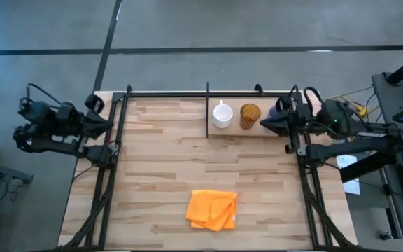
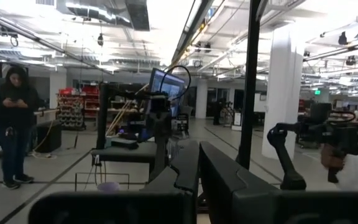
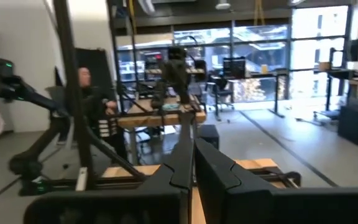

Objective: Stack small to large cups/mugs on shelf
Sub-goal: Return to Home Position

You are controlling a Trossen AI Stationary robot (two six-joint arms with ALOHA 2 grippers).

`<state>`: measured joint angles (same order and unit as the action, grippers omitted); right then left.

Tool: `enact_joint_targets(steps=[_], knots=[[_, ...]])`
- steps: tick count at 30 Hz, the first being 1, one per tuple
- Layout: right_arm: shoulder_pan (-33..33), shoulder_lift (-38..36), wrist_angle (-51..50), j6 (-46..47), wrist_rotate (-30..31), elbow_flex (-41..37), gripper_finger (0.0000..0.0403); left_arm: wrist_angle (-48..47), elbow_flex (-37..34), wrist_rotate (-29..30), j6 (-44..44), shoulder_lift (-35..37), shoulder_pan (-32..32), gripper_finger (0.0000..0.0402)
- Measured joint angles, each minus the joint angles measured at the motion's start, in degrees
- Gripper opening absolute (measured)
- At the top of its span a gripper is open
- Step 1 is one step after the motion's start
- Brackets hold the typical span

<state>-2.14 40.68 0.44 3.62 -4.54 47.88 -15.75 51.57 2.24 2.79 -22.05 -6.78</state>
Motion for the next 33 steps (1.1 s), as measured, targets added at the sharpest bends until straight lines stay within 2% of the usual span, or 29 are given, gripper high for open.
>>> enact_joint_targets(steps=[5, 8, 17, 25, 33], knots=[[3.0, -1.4, -0.1, -0.4, 0.0, -1.7, 0.0008, 5.5, -7.4, 0.0, 0.2, 5.0, 0.0, 0.0], [3.6, -2.1, 0.0, -1.1, 0.0, -3.2, 0.0008, 6.8, -11.1, 0.0, 3.2, 8.6, 0.0, 0.0], [3.7, -6.5, 2.7, -0.8, 0.0, -11.0, 0.0008, 5.8, -19.5, 0.1, 5.8, 20.1, 0.0, 0.0], [3.6, -13.6, 14.0, 1.5, 0.0, -21.7, 0.0008, 6.2, -21.4, 0.3, 5.5, 19.3, 0.0, 0.0], [3.6, -20.8, 15.5, 4.8, 0.1, -29.4, 0.0008, 5.7, -24.2, 1.7, 5.7, 20.4, 0.0, 0.0]])
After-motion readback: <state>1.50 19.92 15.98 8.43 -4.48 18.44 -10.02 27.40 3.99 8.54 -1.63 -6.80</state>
